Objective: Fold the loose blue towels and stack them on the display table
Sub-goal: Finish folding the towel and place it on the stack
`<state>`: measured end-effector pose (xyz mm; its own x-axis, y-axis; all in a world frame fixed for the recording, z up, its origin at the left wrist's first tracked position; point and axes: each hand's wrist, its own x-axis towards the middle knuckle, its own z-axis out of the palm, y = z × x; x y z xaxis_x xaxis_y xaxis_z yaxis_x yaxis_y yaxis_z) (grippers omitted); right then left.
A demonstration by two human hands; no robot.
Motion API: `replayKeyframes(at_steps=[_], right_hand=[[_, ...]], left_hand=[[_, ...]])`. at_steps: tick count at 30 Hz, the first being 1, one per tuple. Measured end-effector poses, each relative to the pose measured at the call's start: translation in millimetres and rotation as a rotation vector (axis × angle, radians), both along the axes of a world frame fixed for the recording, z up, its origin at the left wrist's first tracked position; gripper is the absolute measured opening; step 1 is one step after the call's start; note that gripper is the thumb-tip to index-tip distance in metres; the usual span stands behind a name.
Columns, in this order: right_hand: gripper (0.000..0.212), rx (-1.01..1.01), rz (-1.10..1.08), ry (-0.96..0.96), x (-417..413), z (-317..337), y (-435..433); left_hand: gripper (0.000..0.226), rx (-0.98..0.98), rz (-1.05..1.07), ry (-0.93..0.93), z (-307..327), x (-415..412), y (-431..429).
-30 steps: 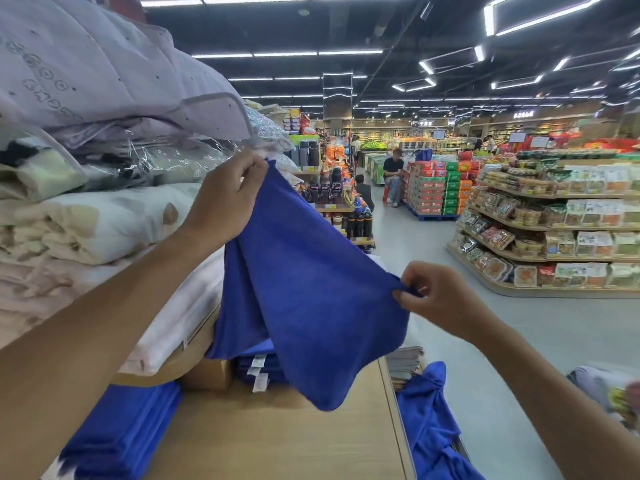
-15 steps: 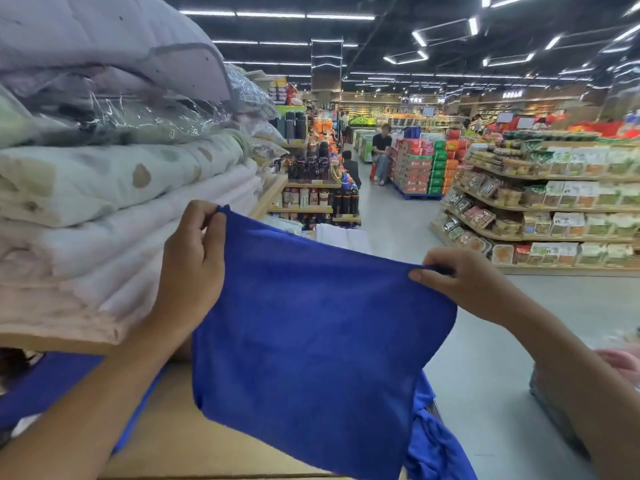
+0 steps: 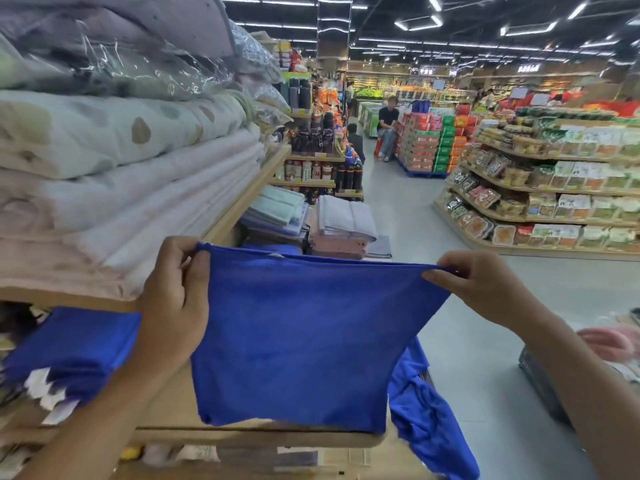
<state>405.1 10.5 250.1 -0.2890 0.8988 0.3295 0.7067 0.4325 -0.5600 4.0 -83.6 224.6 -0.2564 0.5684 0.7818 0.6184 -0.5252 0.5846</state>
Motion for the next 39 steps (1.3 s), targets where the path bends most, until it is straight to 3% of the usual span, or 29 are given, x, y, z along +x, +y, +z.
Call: replayKeyframes(at_steps=[3,5,7,10,15,18,21,25,29,33,39], right_hand=[[0.016,-0.173,0.137,0.172,-0.5,-6.1,-14.1],[0.02,-0.212,0.216,0.256,1.1,-9.3,-21.9],[0.009,-0.213,0.27,0.305,0.3,-5.6,-31.5],[0.047,-0.176,0.249,0.431,3.7,1.2,-39.9],[0.054,-0.208,0.215,0.522,-15.5,-10.2,-50.0],[0.043,-0.352,0.185,0.517,-33.7,-45.3,-52.1],[0.013,-0.503,0.103,0.471,-49.8,-96.9,-50.2],[0.011,-0.642,-0.008,0.434,-66.4,-156.2,-46.0],[0.011,-0.646,-0.114,0.534,-78.5,-178.0,-34.2],[0.007,-0.607,-0.159,0.64,-94.3,-173.1,-12.7],[0.009,-0.552,-0.237,0.735,-123.5,-159.9,51.9]], left_hand=[[0.012,-0.044,0.027,-0.06,-20.4,-7.1,-14.6],[0.012,-0.041,0.058,-0.075,-27.3,-13.6,-25.7],[0.012,-0.012,0.069,-0.123,-25.5,-21.9,-36.7],[0.013,0.085,0.086,-0.194,-15.6,-41.8,-49.9],[0.018,0.072,0.087,-0.284,-23.7,-67.4,-64.5],[0.015,-0.065,0.028,-0.312,-56.4,-70.5,-69.7],[0.012,-0.299,0.032,-0.299,-102.1,-75.1,-69.1],[0.022,-0.545,0.036,-0.306,-153.1,-86.5,-60.8],[0.01,-0.693,0.058,-0.262,-169.0,-97.1,-44.3],[0.012,-0.737,0.074,-0.237,-156.5,-104.1,-11.7],[0.012,-0.784,0.052,-0.461,-139.6,-117.7,68.7]])
